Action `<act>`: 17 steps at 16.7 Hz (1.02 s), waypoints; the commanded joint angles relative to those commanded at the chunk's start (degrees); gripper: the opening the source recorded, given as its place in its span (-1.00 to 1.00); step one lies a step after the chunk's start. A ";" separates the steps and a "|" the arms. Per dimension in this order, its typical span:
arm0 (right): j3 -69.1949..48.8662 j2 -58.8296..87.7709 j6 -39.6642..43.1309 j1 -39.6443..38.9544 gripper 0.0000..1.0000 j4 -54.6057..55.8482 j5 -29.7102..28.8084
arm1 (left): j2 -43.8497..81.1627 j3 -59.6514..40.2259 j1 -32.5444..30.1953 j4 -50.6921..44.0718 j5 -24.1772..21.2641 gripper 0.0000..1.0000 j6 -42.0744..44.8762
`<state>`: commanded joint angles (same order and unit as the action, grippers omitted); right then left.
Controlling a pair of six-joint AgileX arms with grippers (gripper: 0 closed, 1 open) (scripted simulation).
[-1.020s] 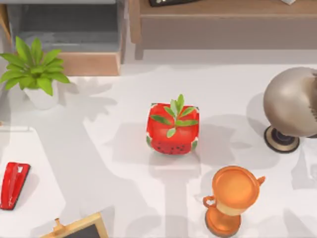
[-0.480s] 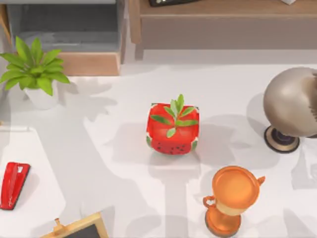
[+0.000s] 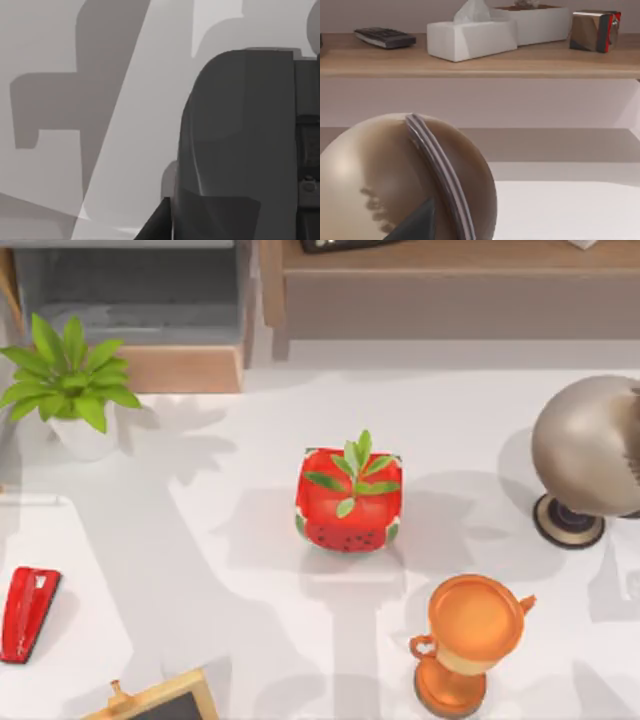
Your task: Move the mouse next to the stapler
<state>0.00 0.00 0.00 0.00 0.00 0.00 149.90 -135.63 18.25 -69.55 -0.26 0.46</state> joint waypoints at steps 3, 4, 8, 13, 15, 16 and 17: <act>0.00 0.00 0.00 0.00 1.00 0.00 0.00 | -1.48 -0.05 0.20 0.21 0.11 -1.00 -0.50; 0.00 0.00 0.00 0.00 1.00 0.00 0.00 | -2.81 0.30 0.37 0.43 0.22 -1.00 -0.97; 0.00 0.00 0.00 0.00 1.00 0.00 0.00 | -11.05 4.92 -0.28 2.36 0.74 -1.00 -3.92; 0.00 0.00 0.00 0.00 1.00 0.00 0.00 | -24.97 16.70 -5.52 6.18 1.08 -1.00 -8.69; 0.00 0.00 0.00 0.00 1.00 0.00 0.00 | -30.89 22.82 -8.66 7.97 1.13 -1.00 -10.69; 0.00 0.00 0.00 0.00 1.00 0.00 0.00 | -33.79 26.10 -10.38 8.90 1.14 -1.00 -11.67; 0.00 0.00 0.00 0.00 1.00 0.00 0.00 | -36.63 29.49 -12.18 9.85 1.15 -1.00 -12.64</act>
<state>0.00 0.00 0.00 0.00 0.00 0.00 113.27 -106.15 6.07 -59.70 0.90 -12.18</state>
